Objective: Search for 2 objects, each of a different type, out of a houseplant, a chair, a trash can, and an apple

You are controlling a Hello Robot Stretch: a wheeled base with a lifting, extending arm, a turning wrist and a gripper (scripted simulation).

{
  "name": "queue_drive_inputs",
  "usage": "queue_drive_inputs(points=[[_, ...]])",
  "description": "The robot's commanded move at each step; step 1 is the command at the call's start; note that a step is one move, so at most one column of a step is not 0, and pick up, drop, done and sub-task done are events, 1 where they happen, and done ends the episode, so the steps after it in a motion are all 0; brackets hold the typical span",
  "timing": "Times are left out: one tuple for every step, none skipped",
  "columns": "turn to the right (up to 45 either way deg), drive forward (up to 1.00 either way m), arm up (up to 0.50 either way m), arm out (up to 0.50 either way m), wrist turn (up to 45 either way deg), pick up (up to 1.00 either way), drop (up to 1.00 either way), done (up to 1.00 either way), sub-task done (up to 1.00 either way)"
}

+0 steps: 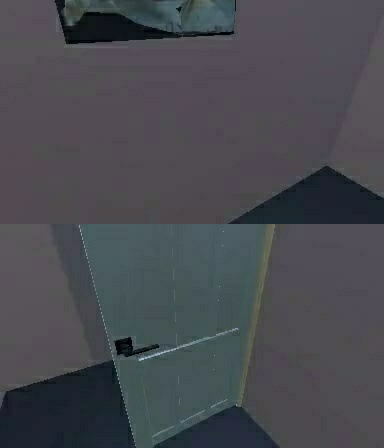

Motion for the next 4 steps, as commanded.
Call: queue_drive_inputs(points=[[39.0, 0.00, 0.00, 0.00, 0.0, 0.00, 0.00, 0.00, 0.00], [0.0, 0.60, 0.00, 0.00, 0.0, 0.00, 0.00, 0.00, 0.00], [18.0, 0.00, 0.00, 0.00, 0.0, 0.00, 0.00, 0.00, 0.00], [3.0, 0.00, 0.00, 0.00, 0.0, 0.00, 0.00, 0.00, 0.00]])
